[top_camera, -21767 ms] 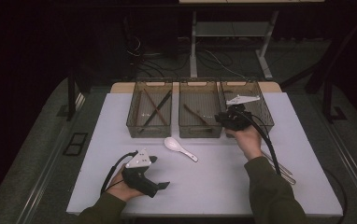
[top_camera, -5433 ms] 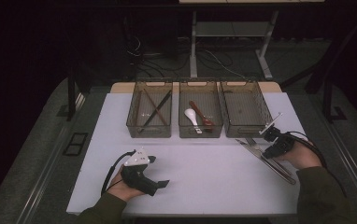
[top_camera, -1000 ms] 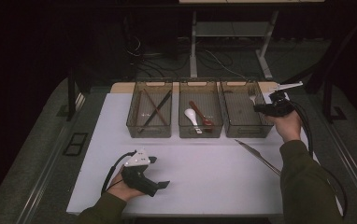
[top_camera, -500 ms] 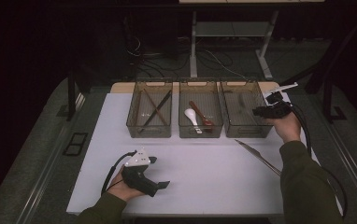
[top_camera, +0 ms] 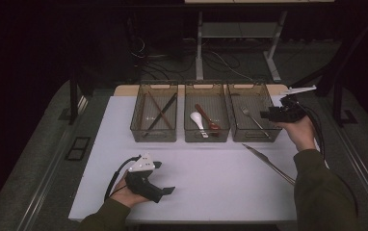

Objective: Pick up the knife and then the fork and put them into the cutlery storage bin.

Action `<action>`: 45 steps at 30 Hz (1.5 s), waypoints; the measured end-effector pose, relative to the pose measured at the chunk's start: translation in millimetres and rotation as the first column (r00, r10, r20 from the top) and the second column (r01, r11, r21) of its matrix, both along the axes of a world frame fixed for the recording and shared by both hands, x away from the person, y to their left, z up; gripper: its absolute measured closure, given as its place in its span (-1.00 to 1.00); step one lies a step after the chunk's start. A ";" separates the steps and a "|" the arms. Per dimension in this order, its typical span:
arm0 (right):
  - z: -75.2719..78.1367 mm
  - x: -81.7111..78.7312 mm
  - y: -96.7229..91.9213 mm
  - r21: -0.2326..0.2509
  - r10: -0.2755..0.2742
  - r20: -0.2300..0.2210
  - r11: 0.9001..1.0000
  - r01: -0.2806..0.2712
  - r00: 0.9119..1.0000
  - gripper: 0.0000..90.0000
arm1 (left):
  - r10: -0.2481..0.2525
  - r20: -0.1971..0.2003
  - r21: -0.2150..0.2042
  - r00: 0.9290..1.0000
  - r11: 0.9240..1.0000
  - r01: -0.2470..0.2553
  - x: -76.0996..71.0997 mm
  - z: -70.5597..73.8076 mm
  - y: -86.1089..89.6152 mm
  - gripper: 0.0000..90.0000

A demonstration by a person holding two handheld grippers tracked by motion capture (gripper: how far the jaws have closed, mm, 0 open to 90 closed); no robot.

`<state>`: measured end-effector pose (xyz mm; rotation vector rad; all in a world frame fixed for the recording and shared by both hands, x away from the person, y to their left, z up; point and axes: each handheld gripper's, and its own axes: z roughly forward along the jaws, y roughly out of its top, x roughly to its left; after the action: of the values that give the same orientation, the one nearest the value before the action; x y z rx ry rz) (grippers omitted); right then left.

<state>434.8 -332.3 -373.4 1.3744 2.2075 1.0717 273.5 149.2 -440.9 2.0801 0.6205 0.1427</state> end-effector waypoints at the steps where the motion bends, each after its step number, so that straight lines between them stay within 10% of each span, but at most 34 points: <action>1: 1.7 -2.6 -0.3 0.002 0.006 0.006 1.000 -0.006 1.000 0.02 | -0.002 0.002 0.001 1.000 1.000 0.002 0.3 0.1 0.4 -1.00; 18: 22.0 -51.7 -8.1 0.033 0.041 0.067 0.999 -0.043 0.997 -0.17 | 0.010 0.019 0.000 1.000 1.000 -0.010 1.6 0.3 4.9 -1.00; 45: -13.4 -106.0 -5.4 0.024 0.152 0.045 0.988 -0.153 0.987 -0.24 | 0.006 0.020 0.010 1.000 1.000 -0.006 0.3 0.4 4.8 -1.00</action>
<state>328.7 -337.7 -386.8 1.1969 2.3055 1.1769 273.8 154.0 -440.5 2.0842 0.6151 0.1696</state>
